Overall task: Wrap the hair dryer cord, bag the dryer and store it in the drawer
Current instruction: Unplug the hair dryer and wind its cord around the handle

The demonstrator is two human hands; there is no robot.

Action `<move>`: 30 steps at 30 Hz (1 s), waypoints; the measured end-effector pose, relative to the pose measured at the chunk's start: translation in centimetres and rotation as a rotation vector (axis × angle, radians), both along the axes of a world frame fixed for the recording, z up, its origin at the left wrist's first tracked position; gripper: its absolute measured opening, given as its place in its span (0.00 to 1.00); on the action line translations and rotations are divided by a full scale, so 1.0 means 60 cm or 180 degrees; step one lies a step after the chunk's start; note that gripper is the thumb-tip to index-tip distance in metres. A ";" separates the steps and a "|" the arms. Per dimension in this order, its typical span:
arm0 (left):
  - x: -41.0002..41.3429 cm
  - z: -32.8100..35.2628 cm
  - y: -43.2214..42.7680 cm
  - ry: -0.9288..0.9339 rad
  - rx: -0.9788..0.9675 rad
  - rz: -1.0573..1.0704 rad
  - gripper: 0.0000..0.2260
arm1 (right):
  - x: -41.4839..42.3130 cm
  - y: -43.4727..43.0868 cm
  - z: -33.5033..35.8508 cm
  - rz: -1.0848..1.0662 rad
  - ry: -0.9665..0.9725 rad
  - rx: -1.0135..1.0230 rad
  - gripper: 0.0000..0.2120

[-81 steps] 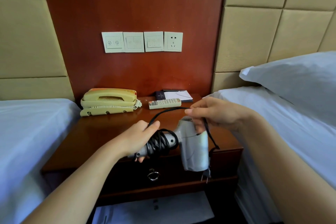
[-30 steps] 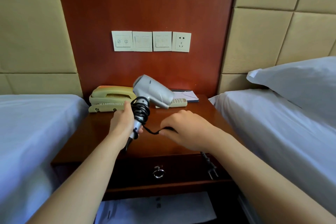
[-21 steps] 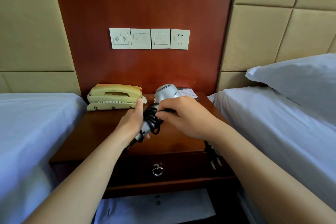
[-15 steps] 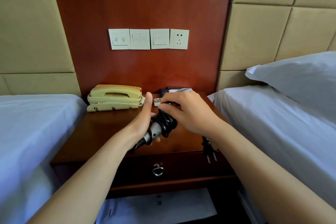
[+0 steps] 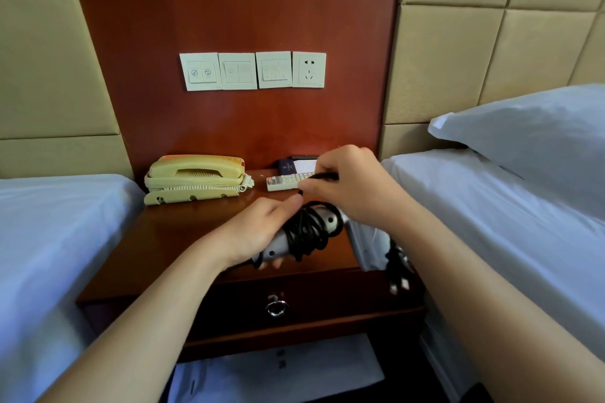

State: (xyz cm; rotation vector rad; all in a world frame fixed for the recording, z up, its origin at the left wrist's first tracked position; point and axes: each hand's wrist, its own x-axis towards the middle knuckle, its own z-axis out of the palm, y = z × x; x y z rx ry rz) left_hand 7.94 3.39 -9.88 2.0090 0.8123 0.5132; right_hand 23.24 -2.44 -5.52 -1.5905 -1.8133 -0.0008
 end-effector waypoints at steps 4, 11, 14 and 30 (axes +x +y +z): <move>0.001 -0.005 0.003 0.0076 0.0158 0.0058 0.25 | 0.013 -0.013 0.012 0.0117 0.0012 -0.0218 0.18; 0.001 -0.008 -0.009 0.0533 0.0492 -0.0130 0.26 | 0.002 -0.001 -0.006 0.0018 -0.0401 -0.0085 0.19; 0.003 -0.017 -0.001 0.0849 0.0873 -0.0094 0.21 | -0.018 -0.010 -0.008 0.0133 -0.0701 0.0059 0.16; -0.003 0.002 -0.012 0.0827 0.0388 -0.0054 0.11 | 0.142 0.033 -0.052 0.1036 0.1681 -0.1441 0.06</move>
